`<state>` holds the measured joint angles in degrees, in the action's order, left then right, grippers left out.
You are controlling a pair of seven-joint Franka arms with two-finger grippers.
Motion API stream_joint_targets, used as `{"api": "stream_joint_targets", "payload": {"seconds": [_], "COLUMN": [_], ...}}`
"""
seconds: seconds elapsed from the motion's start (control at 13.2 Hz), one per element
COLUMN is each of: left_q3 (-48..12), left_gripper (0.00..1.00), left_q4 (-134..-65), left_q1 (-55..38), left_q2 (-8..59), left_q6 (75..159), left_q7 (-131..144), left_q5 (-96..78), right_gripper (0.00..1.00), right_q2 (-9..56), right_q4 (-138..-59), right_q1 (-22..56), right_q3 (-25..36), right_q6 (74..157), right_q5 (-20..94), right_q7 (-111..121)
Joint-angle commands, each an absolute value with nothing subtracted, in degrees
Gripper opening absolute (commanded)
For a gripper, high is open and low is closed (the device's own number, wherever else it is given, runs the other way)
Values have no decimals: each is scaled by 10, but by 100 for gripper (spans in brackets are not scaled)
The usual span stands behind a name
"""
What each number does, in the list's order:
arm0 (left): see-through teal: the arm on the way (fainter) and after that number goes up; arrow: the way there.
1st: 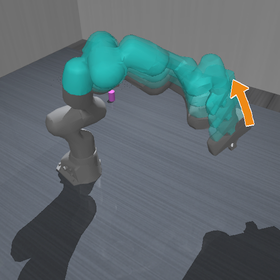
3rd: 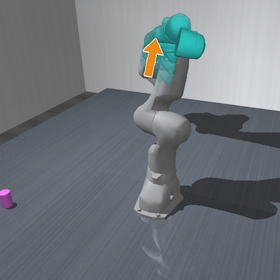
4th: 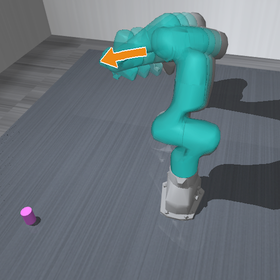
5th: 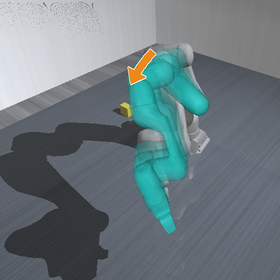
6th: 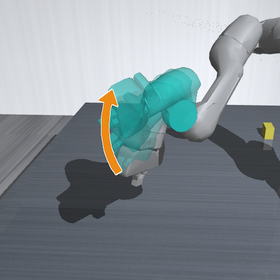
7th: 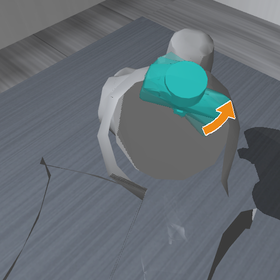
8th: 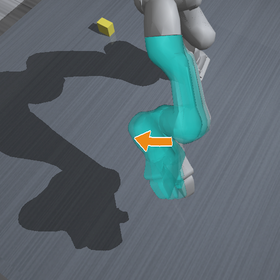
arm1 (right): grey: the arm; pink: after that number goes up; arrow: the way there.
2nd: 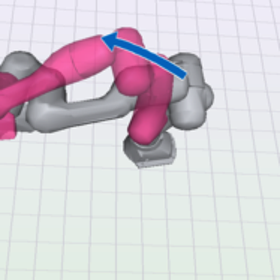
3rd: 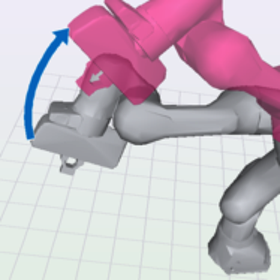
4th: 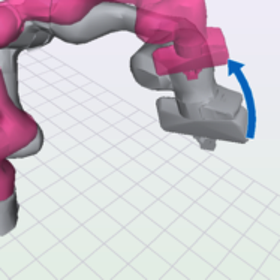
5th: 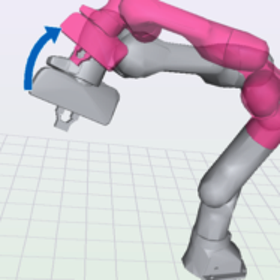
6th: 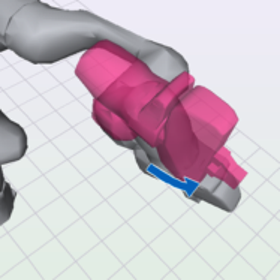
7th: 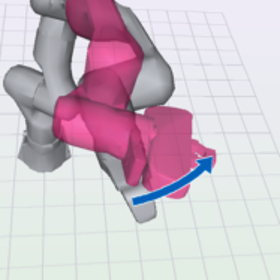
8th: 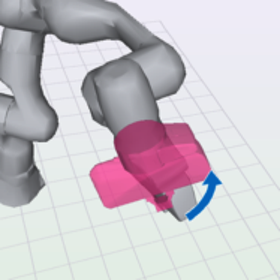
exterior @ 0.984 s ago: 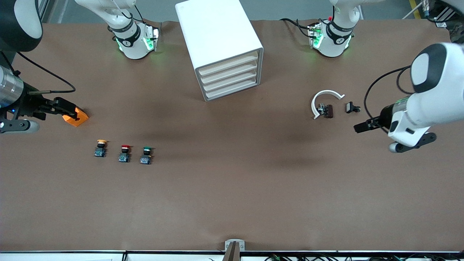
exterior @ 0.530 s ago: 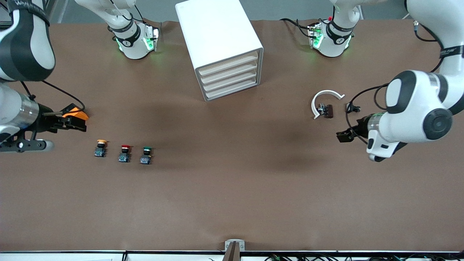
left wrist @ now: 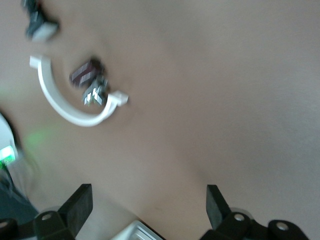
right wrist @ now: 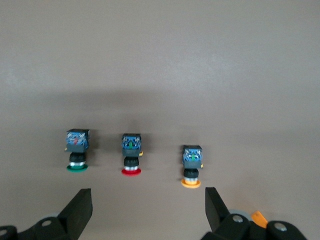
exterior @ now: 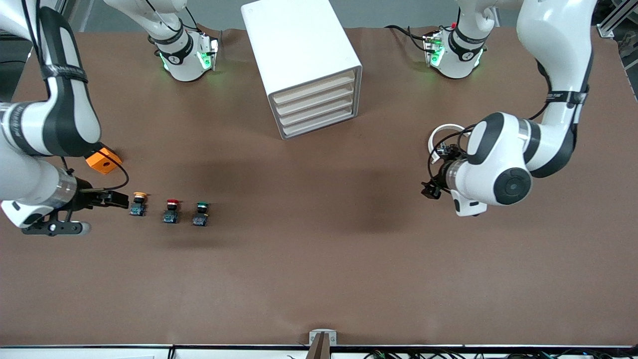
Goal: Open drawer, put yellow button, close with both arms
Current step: 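Grasp the yellow button with the right gripper while the left gripper reaches the drawer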
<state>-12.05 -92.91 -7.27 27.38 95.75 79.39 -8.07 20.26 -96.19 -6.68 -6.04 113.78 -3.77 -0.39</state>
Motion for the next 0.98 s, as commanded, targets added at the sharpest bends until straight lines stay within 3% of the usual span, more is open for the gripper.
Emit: {"api": "stream_joint_targets", "payload": {"seconds": [0.0,0.38,0.91], "left_q3": [-120,-120,-120], "left_gripper": [100,100,100], "left_q4": [-913,-902,-900], "left_q1": [-100,-116,-134], "left_q2": [291,302,321], "left_q6": [939,927,881], "left_q7": [916,1077,1092], "left_q5": [-101,-214,-301], "right_gripper": [100,100,100], "right_q2": [203,233,272], "right_q4": [-1019,-1051,-1117], "right_q1": [-83,-111,-141], "right_q3": [-68,-68,-68], "right_q6": [1208,1277,1388], "right_q5": [-52,-91,-130], "right_q7": [0,0,-1]}}
